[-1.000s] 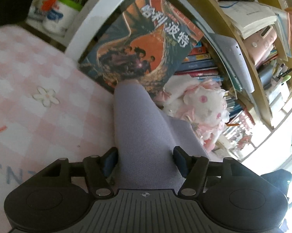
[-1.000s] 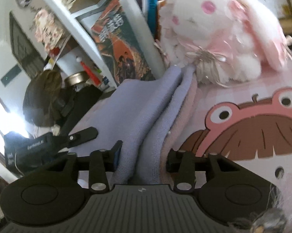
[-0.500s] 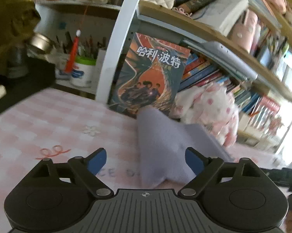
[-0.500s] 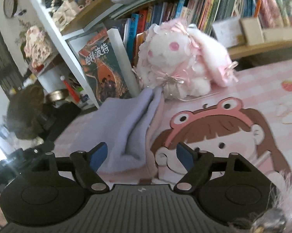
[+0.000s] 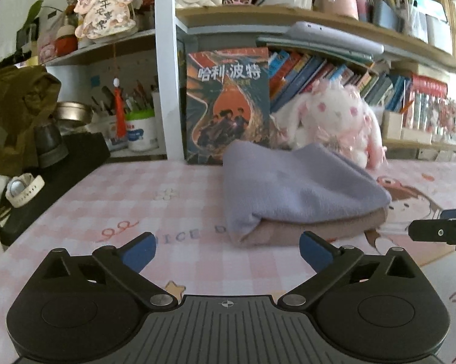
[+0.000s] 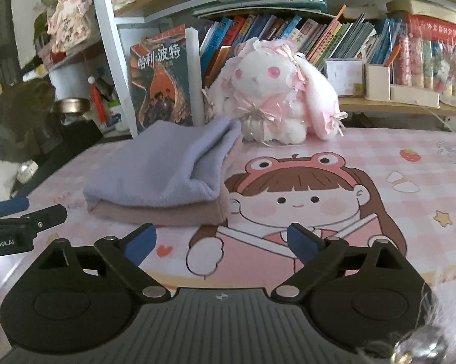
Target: Fold clothes
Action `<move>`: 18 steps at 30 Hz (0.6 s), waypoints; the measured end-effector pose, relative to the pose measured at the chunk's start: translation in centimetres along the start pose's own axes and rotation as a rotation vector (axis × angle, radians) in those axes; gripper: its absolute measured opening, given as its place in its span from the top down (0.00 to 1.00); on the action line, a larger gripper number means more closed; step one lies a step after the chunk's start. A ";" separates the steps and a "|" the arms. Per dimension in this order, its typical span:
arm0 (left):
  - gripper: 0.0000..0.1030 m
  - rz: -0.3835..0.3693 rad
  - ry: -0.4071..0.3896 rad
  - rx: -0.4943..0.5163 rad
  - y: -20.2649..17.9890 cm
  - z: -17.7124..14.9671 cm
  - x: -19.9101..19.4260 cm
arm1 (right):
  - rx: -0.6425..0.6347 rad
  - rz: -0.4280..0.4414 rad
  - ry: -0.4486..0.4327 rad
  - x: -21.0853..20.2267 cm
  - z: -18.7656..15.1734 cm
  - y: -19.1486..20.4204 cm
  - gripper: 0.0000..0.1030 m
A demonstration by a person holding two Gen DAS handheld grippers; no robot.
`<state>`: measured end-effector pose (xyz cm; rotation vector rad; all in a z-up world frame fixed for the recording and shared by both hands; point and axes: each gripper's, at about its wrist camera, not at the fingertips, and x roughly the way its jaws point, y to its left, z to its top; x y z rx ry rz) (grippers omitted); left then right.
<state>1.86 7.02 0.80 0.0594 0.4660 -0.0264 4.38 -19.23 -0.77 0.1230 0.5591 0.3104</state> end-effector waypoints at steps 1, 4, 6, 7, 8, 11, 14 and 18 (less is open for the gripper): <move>0.01 0.004 0.007 -0.001 0.0 -0.2 0.0 | -0.008 -0.007 0.001 -0.1 -0.2 0.1 0.06; 0.01 0.017 0.022 -0.006 0.0 -0.8 0.0 | -0.032 -0.031 0.010 -0.1 -0.7 0.4 0.05; 0.01 0.021 0.024 -0.013 -0.1 -1.1 -0.1 | -0.044 -0.045 0.017 -0.1 -1.1 0.6 0.04; 0.01 0.023 0.024 -0.017 -0.1 -1.2 -0.2 | -0.050 -0.051 0.020 -0.1 -1.3 0.7 0.04; 0.01 0.024 0.024 -0.020 -0.1 -1.3 -0.2 | -0.052 -0.054 0.021 -0.1 -1.4 0.8 0.04; 0.01 0.031 0.029 -0.023 -0.1 -1.4 -0.1 | -0.058 -0.064 0.020 0.0 -1.6 1.0 0.03; 0.01 0.038 0.024 -0.032 0.0 -1.3 -0.2 | -0.059 -0.073 0.014 0.0 -1.8 1.2 0.03; 0.01 0.045 0.025 -0.038 0.1 -1.4 -0.3 | -0.050 -0.080 0.015 0.1 -2.1 1.3 0.03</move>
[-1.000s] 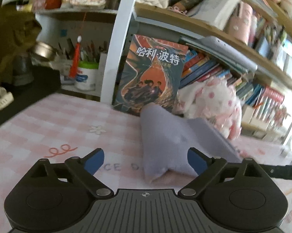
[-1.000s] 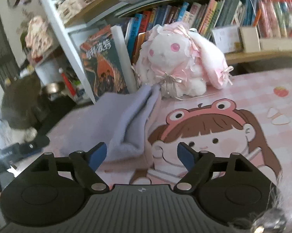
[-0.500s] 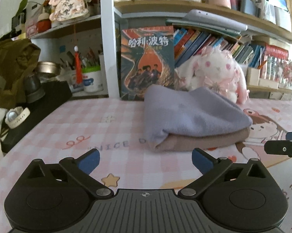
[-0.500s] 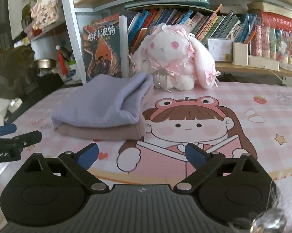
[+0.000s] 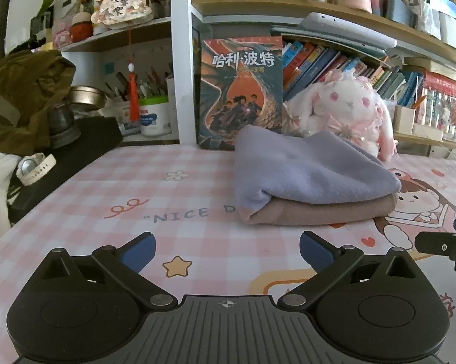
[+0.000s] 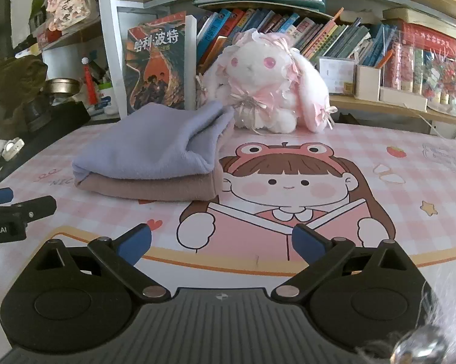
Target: Fold clothes
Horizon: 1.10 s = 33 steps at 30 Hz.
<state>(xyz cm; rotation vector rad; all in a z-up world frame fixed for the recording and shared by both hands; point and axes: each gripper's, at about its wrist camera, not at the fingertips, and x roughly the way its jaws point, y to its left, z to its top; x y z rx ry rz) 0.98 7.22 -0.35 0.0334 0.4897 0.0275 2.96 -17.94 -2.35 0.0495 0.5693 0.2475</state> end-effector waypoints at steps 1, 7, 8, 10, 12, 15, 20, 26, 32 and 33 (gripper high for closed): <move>0.01 0.001 0.005 0.003 0.0 -0.1 0.0 | 0.001 -0.002 0.003 0.0 -0.1 0.0 0.03; 0.01 0.005 0.018 0.022 -0.3 -0.2 -0.2 | -0.022 -0.031 0.011 -0.4 -0.4 0.4 0.03; 0.01 0.004 0.018 0.023 -0.4 -0.2 -0.3 | -0.028 -0.036 0.011 -0.5 -0.5 0.5 0.02; 0.01 -0.001 0.022 0.021 -0.4 -0.2 -0.3 | -0.037 -0.043 0.010 -0.7 -0.5 0.6 0.02; 0.01 -0.002 0.023 0.020 -0.5 -0.2 -0.4 | -0.047 -0.049 0.008 -0.9 -0.6 0.7 0.02; 0.01 0.004 0.028 0.013 -0.5 -0.1 -0.6 | -0.056 -0.053 0.003 -1.2 -0.5 0.9 0.01; 0.01 0.011 0.015 -0.021 -0.9 -0.1 -1.2 | -0.060 -0.065 -0.012 -1.8 -0.6 1.2 0.00; 0.00 0.024 0.001 0.013 -1.7 -0.2 -1.5 | -0.046 -0.067 -0.020 -2.1 -0.8 1.2 0.00; 0.00 0.041 -0.011 0.025 -1.9 -0.3 -1.5 | -0.060 -0.088 -0.034 -2.1 -0.9 1.2 0.00; 0.00 0.044 -0.013 0.031 -2.0 -0.3 -1.5 | -0.060 -0.092 -0.039 -2.1 -0.9 1.2 0.00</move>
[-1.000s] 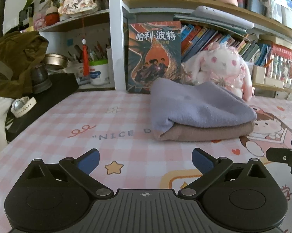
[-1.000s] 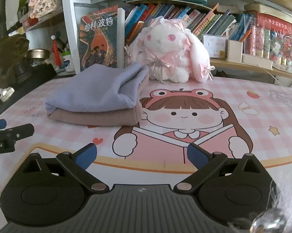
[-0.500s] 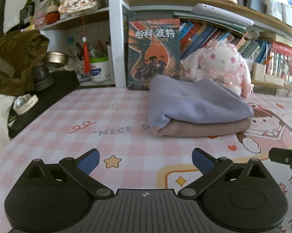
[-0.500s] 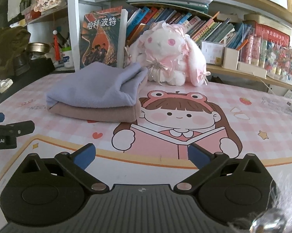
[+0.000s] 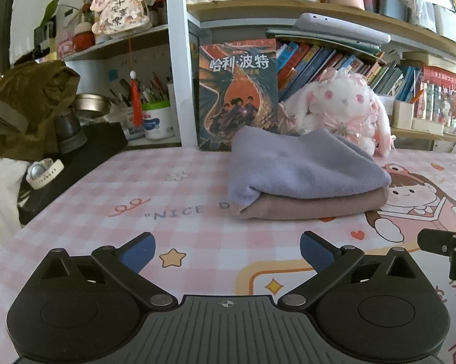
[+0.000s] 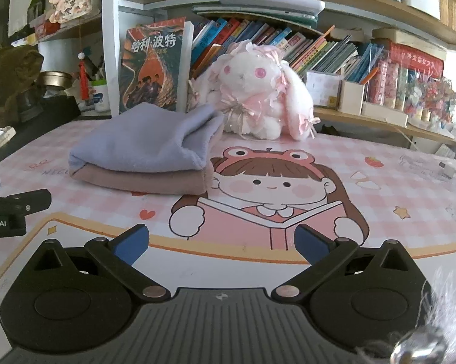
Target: Fold clothes
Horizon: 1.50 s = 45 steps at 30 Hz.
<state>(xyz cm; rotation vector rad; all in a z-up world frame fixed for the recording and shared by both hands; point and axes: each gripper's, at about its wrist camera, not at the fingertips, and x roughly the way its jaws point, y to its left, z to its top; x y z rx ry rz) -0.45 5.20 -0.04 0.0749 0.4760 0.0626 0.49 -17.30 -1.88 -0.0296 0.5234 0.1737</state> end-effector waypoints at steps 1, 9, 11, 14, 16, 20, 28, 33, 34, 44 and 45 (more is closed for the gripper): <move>0.00 0.003 -0.002 0.006 -0.1 -0.1 0.0 | 0.001 -0.002 -0.004 0.0 0.0 0.0 0.00; 0.00 -0.001 0.012 0.023 -0.3 -0.1 0.3 | -0.003 -0.009 -0.014 0.1 0.0 0.0 0.00; 0.00 0.000 0.017 0.019 -0.3 -0.1 0.4 | -0.004 -0.011 -0.023 0.1 0.0 0.0 0.00; 0.00 0.004 0.015 0.021 -0.4 -0.2 0.3 | -0.009 -0.013 -0.033 -0.1 -0.1 0.1 0.00; 0.00 0.009 0.014 0.021 -0.4 -0.2 0.3 | -0.011 -0.016 -0.036 -0.1 -0.1 0.2 0.00; 0.00 0.020 0.009 0.023 -0.5 -0.2 0.2 | -0.016 -0.022 -0.042 -0.3 -0.2 0.3 0.00; 0.00 0.013 0.009 0.021 -0.3 -0.1 0.3 | -0.023 -0.032 -0.051 -0.5 -0.3 0.5 0.00; 0.00 0.013 0.008 0.025 -0.3 -0.1 0.3 | -0.025 -0.030 -0.048 -0.3 -0.2 0.4 0.00; 0.00 0.013 0.009 0.026 -0.3 -0.1 0.3 | -0.026 -0.030 -0.047 -0.3 -0.2 0.4 0.00; 0.00 0.015 0.016 0.041 -0.7 -0.2 0.4 | -0.031 -0.023 -0.039 -0.2 -0.2 0.5 0.00; 0.00 0.015 0.018 0.043 -0.7 -0.2 0.4 | -0.031 -0.023 -0.038 -0.2 -0.2 0.5 0.00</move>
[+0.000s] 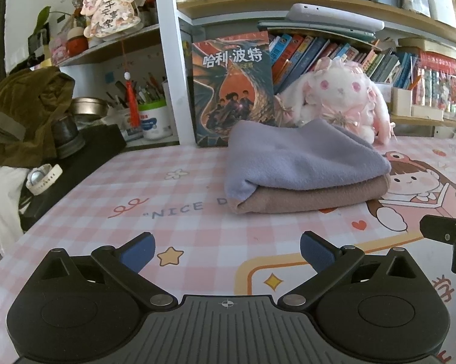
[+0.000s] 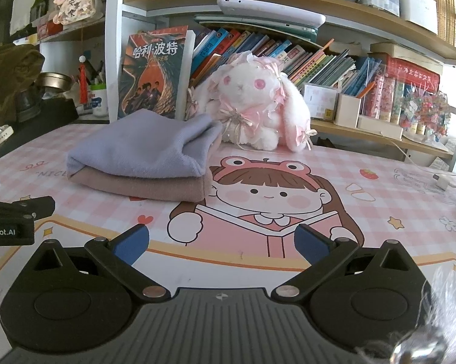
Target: Fold clothes
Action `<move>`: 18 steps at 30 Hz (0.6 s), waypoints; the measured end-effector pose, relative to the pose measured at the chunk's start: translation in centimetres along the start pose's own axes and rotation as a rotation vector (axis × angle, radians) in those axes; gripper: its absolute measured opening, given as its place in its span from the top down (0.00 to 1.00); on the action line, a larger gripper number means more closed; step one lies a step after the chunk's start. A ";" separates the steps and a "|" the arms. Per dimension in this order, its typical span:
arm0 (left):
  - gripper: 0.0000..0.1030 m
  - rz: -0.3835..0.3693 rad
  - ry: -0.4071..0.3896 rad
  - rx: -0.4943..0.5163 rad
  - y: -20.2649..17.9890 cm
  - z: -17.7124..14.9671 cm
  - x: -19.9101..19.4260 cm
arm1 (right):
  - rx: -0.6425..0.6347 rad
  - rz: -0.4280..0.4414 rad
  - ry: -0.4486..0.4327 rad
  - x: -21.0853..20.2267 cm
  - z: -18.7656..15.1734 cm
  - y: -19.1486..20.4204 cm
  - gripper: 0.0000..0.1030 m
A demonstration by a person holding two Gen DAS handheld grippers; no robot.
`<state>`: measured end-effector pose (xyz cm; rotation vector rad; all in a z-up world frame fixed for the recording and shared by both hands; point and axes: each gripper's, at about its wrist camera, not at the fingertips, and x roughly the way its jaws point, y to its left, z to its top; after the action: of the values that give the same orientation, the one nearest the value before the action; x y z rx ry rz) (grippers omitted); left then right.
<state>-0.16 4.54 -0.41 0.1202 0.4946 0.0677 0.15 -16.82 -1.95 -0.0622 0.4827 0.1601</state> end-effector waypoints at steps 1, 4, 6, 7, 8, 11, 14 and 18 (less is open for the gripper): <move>0.00 0.000 0.002 0.002 0.0 0.0 0.0 | 0.000 0.000 0.001 0.0 0.0 0.0 0.00; 0.00 -0.001 0.004 0.003 -0.1 0.0 0.1 | -0.001 0.003 0.006 0.1 0.1 0.0 0.00; 0.00 -0.004 0.005 0.002 0.0 0.0 0.1 | -0.002 0.004 0.008 0.1 0.1 0.1 0.00; 0.00 -0.005 0.006 0.002 0.0 0.0 0.1 | -0.001 0.005 0.009 0.1 0.1 0.0 0.00; 0.00 -0.007 0.007 0.002 0.0 0.0 0.1 | 0.000 0.005 0.010 0.1 0.0 0.0 0.00; 0.00 -0.010 0.007 0.002 0.0 0.0 0.1 | 0.003 0.005 0.013 0.2 0.0 0.0 0.00; 0.00 -0.011 0.007 0.003 0.0 0.0 0.2 | 0.002 0.006 0.015 0.2 0.0 0.0 0.00; 0.00 -0.014 0.013 0.002 0.0 0.0 0.2 | 0.001 0.007 0.017 0.2 0.1 0.0 0.00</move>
<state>0.04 4.51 -0.53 0.1186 0.5082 0.0544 0.40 -16.80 -2.01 -0.0616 0.5004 0.1660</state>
